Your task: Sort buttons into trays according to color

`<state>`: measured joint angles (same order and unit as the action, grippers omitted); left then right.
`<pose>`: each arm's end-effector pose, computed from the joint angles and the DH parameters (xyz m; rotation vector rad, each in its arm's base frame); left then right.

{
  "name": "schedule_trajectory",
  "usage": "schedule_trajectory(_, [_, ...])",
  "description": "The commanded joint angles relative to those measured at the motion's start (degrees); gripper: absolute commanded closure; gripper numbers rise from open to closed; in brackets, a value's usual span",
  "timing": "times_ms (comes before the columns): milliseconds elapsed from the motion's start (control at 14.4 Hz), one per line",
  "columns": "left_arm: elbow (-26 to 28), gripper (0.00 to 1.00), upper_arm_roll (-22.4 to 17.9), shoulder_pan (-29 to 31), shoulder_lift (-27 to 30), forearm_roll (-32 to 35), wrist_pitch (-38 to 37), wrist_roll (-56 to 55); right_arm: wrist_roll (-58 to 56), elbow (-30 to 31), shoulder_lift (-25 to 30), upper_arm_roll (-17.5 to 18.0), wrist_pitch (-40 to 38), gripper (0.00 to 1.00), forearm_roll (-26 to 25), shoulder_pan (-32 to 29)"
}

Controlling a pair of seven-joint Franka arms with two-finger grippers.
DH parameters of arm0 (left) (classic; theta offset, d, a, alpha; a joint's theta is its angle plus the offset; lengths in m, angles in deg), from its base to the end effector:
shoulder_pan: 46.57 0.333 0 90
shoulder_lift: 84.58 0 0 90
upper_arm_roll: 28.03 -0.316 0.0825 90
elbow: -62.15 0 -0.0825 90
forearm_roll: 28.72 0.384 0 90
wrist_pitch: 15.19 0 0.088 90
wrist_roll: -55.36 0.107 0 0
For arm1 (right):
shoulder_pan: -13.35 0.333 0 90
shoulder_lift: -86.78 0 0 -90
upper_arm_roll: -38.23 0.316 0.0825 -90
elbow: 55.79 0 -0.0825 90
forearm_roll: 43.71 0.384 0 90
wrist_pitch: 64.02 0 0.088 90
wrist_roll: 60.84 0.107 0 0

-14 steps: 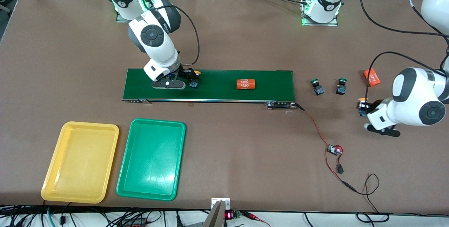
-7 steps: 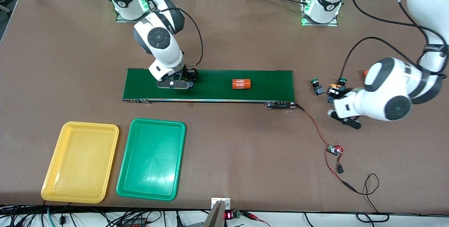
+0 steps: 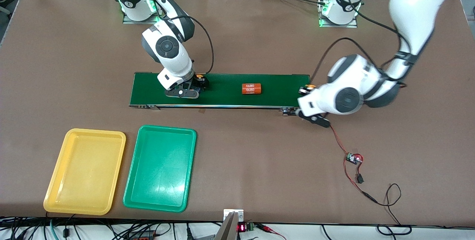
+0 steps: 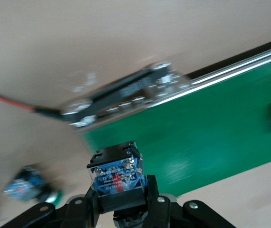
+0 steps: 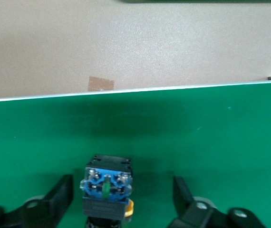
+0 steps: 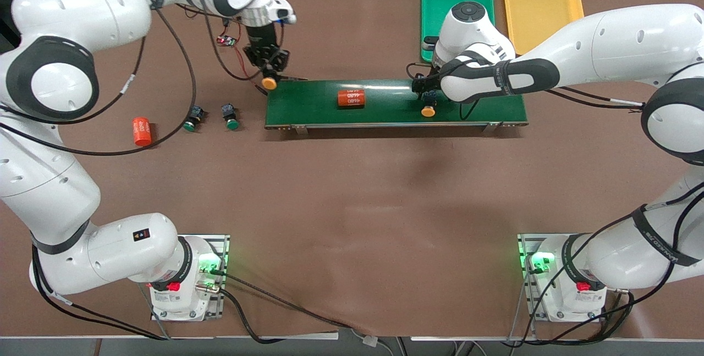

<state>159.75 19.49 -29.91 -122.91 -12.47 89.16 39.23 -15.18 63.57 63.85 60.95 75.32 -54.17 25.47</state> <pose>0.5724 -0.2548 0.2814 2.9579 -0.5121 -0.5815 0.4819 0.3309 0.2446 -3.1211 0.1189 0.0484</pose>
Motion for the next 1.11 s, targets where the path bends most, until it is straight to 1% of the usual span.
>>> schedule_trajectory(0, [3.38, 0.83, -0.24, -0.75, 0.63, -0.17, 4.00, -3.02, 1.19, -1.06, -0.45, -0.74, 0.15, 0.35, -1.23, 0.80])
schedule_trajectory(139, [6.10, 0.81, -0.24, -1.45, 0.71, 0.00, 7.43, -7.93, 1.11, -2.03, -0.71, -0.74, -0.12, 0.57, -1.14, 0.54])
schedule_trajectory(208, [6.38, 0.73, -0.24, -2.07, 0.71, 0.18, 7.80, -9.69, 1.02, -2.46, -0.89, -0.83, -0.29, 0.65, -1.14, 0.54])
schedule_trajectory(278, [6.55, 0.69, -0.33, -2.86, 0.71, 0.26, 7.80, -10.49, 0.84, -2.90, -0.89, -1.44, -0.64, 0.74, -1.05, 0.62])
schedule_trajectory(347, [6.55, 0.30, -0.33, -3.30, 0.63, 0.26, 7.63, -12.24, 0.67, -3.60, -0.89, -1.53, -1.60, 0.81, -1.05, 0.54])
schedule_trajectory(416, [6.38, 0.00, -0.24, -3.39, 0.80, 0.35, 7.19, -13.30, 0.58, -4.48, -0.89, -1.71, -3.09, 0.84, -1.05, 0.54])
schedule_trajectory(486, [6.20, 0.00, -0.24, -3.13, 0.98, 0.27, 7.10, -13.58, 0.23, -5.88, -0.71, -2.06, -5.46, 0.86, -1.05, 0.54])
schedule_trajectory(624, [5.16, 0.00, -0.07, -2.43, 1.85, 0.26, 5.53, -13.58, -0.82, -11.05, -0.71, -2.94, -12.73, 0.86, -1.05, 0.54])
schedule_trajectory(694, [2.89, 0.00, -0.06, -2.16, 2.73, 0.26, 2.90, -13.40, -3.18, -13.61, -0.45, -3.55, -16.25, 0.86, -1.05, 0.54])
schedule_trajectory(763, [-0.62, 0.00, -0.33, -1.99, 3.26, 0.35, -2.43, -13.32, -5.99, -15.63, -0.19, -4.86, -18.73, 0.86, -0.96, 0.54])
schedule_trajectory(902, [-7.91, 0.00, -1.72, -1.03, 3.18, 0.44, -13.07, -13.32, -12.66, -19.42, 0.87, -8.81, -22.69, 0.86, -0.26, 0.01])
schedule_trajectory(971, [-10.73, 0.00, -3.56, 0.03, 3.00, 0.61, -15.90, -13.05, -17.04, -20.82, 1.22, -10.92, -23.40, 0.86, -0.17, -0.51])
schedule_trajectory(1041, [-12.41, 0.00, -5.41, 1.17, 3.00, 1.23, -16.80, -12.70, -20.92, -21.45, 1.48, -12.24, -23.50, 0.86, -0.17, -1.48])
